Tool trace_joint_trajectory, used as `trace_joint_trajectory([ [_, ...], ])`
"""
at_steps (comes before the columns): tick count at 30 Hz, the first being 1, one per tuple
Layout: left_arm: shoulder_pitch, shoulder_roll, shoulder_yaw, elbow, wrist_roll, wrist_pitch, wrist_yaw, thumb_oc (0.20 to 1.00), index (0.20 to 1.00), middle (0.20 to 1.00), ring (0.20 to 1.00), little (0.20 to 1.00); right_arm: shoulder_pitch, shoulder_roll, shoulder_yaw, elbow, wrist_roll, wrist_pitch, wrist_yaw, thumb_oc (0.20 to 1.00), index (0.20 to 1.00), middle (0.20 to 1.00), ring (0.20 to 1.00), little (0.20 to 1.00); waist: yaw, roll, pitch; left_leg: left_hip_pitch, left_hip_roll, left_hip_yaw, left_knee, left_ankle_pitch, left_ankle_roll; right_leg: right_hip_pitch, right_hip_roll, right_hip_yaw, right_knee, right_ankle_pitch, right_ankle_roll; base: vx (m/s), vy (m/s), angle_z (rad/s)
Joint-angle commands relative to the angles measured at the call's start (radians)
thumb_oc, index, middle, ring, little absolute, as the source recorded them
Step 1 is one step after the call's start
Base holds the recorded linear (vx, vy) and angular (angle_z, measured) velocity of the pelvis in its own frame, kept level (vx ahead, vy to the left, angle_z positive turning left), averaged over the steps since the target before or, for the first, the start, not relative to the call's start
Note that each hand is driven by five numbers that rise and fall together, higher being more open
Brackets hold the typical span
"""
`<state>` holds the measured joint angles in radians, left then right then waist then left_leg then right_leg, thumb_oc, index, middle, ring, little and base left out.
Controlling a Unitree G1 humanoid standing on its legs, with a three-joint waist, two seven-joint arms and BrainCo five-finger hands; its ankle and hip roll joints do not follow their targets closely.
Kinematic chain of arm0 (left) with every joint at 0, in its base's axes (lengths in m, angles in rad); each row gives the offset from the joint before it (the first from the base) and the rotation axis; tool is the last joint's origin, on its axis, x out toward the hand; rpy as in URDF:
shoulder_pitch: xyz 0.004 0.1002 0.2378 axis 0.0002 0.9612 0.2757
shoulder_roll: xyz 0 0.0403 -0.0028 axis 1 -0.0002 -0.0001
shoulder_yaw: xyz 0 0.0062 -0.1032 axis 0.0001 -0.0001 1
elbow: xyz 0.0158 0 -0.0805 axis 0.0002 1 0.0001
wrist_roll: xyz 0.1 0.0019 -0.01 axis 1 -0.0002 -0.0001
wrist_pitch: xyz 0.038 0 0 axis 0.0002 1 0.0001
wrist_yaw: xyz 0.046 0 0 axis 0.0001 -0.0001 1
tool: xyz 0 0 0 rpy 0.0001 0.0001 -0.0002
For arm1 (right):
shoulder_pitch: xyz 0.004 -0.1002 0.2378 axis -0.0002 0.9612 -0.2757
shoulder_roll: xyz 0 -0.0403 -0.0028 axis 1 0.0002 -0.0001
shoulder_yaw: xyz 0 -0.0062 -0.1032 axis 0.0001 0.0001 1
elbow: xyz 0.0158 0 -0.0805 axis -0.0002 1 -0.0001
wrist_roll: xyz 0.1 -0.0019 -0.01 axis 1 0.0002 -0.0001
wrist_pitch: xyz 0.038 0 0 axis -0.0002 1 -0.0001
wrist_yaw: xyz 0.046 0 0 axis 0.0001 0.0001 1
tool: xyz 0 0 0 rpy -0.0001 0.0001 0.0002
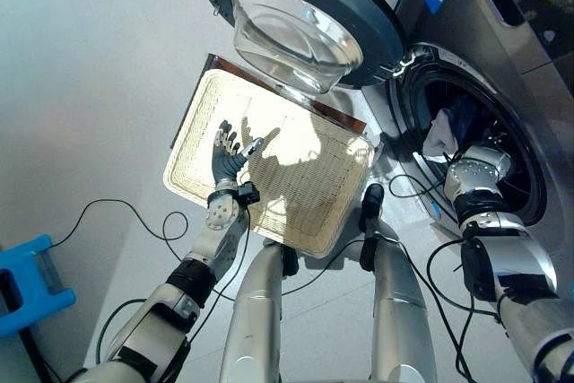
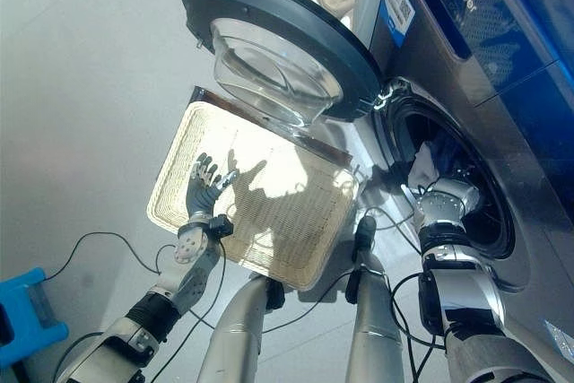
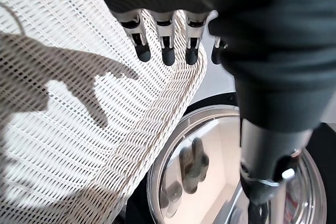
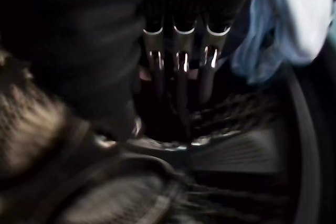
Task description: Put the clothes into the washing machine.
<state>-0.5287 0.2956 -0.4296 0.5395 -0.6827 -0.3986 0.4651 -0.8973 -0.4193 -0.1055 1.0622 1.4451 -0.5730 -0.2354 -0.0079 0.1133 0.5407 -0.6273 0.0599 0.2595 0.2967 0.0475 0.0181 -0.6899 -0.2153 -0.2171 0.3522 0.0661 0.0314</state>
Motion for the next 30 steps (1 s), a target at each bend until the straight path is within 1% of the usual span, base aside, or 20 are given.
trace_joint_trajectory([
  [1, -0.005, -0.035, 0.012, 0.007, 0.068, -0.043, -0.012, 1.000, 1.000, 1.000, 1.000, 1.000, 0.031, -0.023, 0.018, 0.008, -0.135, 0.019, 0.025, 1.000, 1.000, 1.000, 1.000, 1.000, 0.018, 0.018, -0.021, 0.025, -0.042, 0.016, 0.065, -0.136, -0.052, 0.014, -0.007, -0.083, 0.132, -0.118, 0.073, 0.01, 0.017, 0.04],
  [4, -0.005, -0.045, 0.016, 0.041, 0.094, -0.052, -0.016, 1.000, 1.000, 1.000, 1.000, 1.000, 0.057, 0.015, 0.025, 0.028, -0.126, 0.013, 0.060, 1.000, 1.000, 1.000, 1.000, 1.000, 0.019, 0.015, -0.021, 0.050, -0.040, 0.015, 0.060, -0.137, -0.052, 0.039, -0.006, -0.087, 0.127, -0.121, 0.071, 0.00, 0.022, 0.04],
  [6, 0.002, -0.058, 0.017, 0.070, 0.104, -0.057, -0.015, 1.000, 1.000, 1.000, 1.000, 1.000, 0.084, 0.050, 0.021, 0.046, -0.151, 0.001, 0.078, 1.000, 1.000, 1.000, 1.000, 1.000, 0.020, 0.012, -0.021, 0.076, -0.041, 0.009, 0.052, -0.136, -0.053, 0.067, -0.003, -0.087, 0.123, -0.126, 0.071, 0.00, 0.000, 0.00],
  [9, 0.019, -0.069, 0.023, 0.100, 0.133, -0.059, -0.019, 1.000, 1.000, 1.000, 1.000, 1.000, 0.115, 0.087, 0.027, 0.043, -0.179, 0.003, 0.064, 1.000, 1.000, 1.000, 1.000, 1.000, 0.022, 0.005, -0.021, 0.114, -0.046, -0.003, 0.044, -0.137, -0.054, 0.110, 0.002, -0.086, 0.110, -0.130, 0.070, 0.00, 0.027, 0.02],
  [12, 0.029, -0.069, 0.024, 0.118, 0.158, -0.059, -0.019, 1.000, 1.000, 1.000, 1.000, 1.000, 0.136, 0.105, 0.030, 0.048, -0.189, 0.005, 0.063, 1.000, 1.000, 1.000, 1.000, 1.000, 0.025, 0.000, -0.021, 0.137, -0.046, -0.008, 0.039, -0.137, -0.052, 0.134, 0.002, -0.088, 0.108, -0.133, 0.068, 0.00, 0.024, 0.01],
  [13, 0.040, -0.069, 0.028, 0.141, 0.167, -0.059, -0.027, 1.000, 1.000, 1.000, 1.000, 1.000, 0.160, 0.124, 0.028, 0.052, -0.195, 0.013, 0.066, 1.000, 1.000, 1.000, 1.000, 1.000, 0.028, -0.007, -0.021, 0.165, -0.043, -0.011, 0.033, -0.136, -0.051, 0.164, 0.001, -0.090, 0.105, -0.136, 0.067, 0.00, 0.000, 0.00],
  [15, 0.045, -0.069, 0.031, 0.153, 0.165, -0.057, -0.037, 1.000, 1.000, 1.000, 1.000, 1.000, 0.171, 0.132, 0.027, 0.055, -0.191, 0.019, 0.073, 1.000, 1.000, 1.000, 1.000, 1.000, 0.028, -0.010, -0.021, 0.180, -0.043, -0.013, 0.026, -0.135, -0.052, 0.180, 0.002, -0.091, 0.101, -0.137, 0.066, 0.00, 0.015, 0.05],
  [17, 0.061, -0.075, 0.045, 0.205, 0.178, -0.050, -0.053, 1.000, 1.000, 1.000, 1.000, 1.000, 0.210, 0.176, 0.034, 0.064, -0.195, 0.034, 0.082, 1.000, 1.000, 1.000, 1.000, 1.000, 0.030, -0.021, -0.021, 0.238, -0.040, -0.015, 0.005, -0.130, -0.052, 0.239, 0.007, -0.092, 0.083, -0.137, 0.064, 0.00, 0.010, 0.02],
  [20, 0.074, -0.079, 0.058, 0.253, 0.185, -0.040, -0.063, 1.000, 1.000, 1.000, 1.000, 1.000, 0.244, 0.209, 0.047, 0.069, -0.198, 0.044, 0.083, 1.000, 1.000, 1.000, 1.000, 1.000, 0.029, -0.031, -0.021, 0.285, -0.039, -0.020, -0.018, -0.123, -0.054, 0.289, 0.012, -0.090, 0.062, -0.136, 0.063, 0.02, 0.019, 0.05],
  [22, 0.090, -0.080, 0.069, 0.290, 0.189, -0.040, -0.080, 1.000, 1.000, 1.000, 1.000, 1.000, 0.271, 0.233, 0.059, 0.066, -0.217, 0.066, 0.076, 1.000, 1.000, 1.000, 1.000, 1.000, 0.027, -0.037, -0.021, 0.323, -0.038, -0.026, -0.040, -0.116, -0.056, 0.327, 0.020, -0.086, 0.044, -0.134, 0.062, 0.04, 0.006, 0.02],
  [23, 0.111, -0.080, 0.081, 0.326, 0.193, -0.042, -0.107, 1.000, 1.000, 1.000, 1.000, 1.000, 0.306, 0.250, 0.074, 0.068, -0.238, 0.097, 0.071, 1.000, 1.000, 1.000, 1.000, 1.000, 0.028, -0.043, -0.021, 0.365, -0.037, -0.034, -0.064, -0.106, -0.060, 0.372, 0.028, -0.079, 0.020, -0.129, 0.062, 0.04, 0.000, -0.02],
  [24, 0.117, -0.080, 0.083, 0.332, 0.195, -0.044, -0.114, 1.000, 1.000, 1.000, 1.000, 1.000, 0.316, 0.255, 0.078, 0.068, -0.245, 0.104, 0.071, 1.000, 1.000, 1.000, 1.000, 1.000, 0.027, -0.044, -0.021, 0.377, -0.037, -0.035, -0.072, -0.103, -0.061, 0.386, 0.031, -0.078, 0.011, -0.128, 0.062, 0.11, -0.003, -0.01],
  [25, 0.152, -0.085, 0.094, 0.361, 0.208, -0.042, -0.138, 1.000, 1.000, 1.000, 1.000, 1.000, 0.370, 0.275, 0.107, 0.073, -0.281, 0.133, 0.067, 1.000, 1.000, 1.000, 1.000, 1.000, 0.029, -0.051, -0.051, 0.421, -0.040, -0.043, -0.115, -0.090, -0.066, 0.439, 0.050, -0.070, -0.042, -0.121, 0.061, 0.12, -0.003, -0.01],
  [27, 0.182, -0.090, 0.103, 0.391, 0.201, -0.056, -0.172, 1.000, 1.000, 1.000, 1.000, 1.000, 0.412, 0.276, 0.124, 0.088, -0.323, 0.174, 0.079, 1.000, 1.000, 1.000, 1.000, 1.000, 0.031, -0.057, -0.081, 0.455, -0.041, -0.049, -0.146, -0.081, -0.068, 0.485, 0.060, -0.066, -0.083, -0.117, 0.059, 0.13, -0.007, -0.03],
  [30, 0.213, -0.098, 0.118, 0.435, 0.212, -0.054, -0.204, 1.000, 1.000, 1.000, 1.000, 1.000, 0.457, 0.276, 0.155, 0.110, -0.381, 0.226, 0.095, 1.000, 1.000, 1.000, 1.000, 1.000, 0.032, -0.067, -0.123, 0.495, -0.044, -0.055, -0.188, -0.065, -0.070, 0.536, 0.074, -0.059, -0.138, -0.103, 0.057, 0.08, -0.012, 0.00],
])
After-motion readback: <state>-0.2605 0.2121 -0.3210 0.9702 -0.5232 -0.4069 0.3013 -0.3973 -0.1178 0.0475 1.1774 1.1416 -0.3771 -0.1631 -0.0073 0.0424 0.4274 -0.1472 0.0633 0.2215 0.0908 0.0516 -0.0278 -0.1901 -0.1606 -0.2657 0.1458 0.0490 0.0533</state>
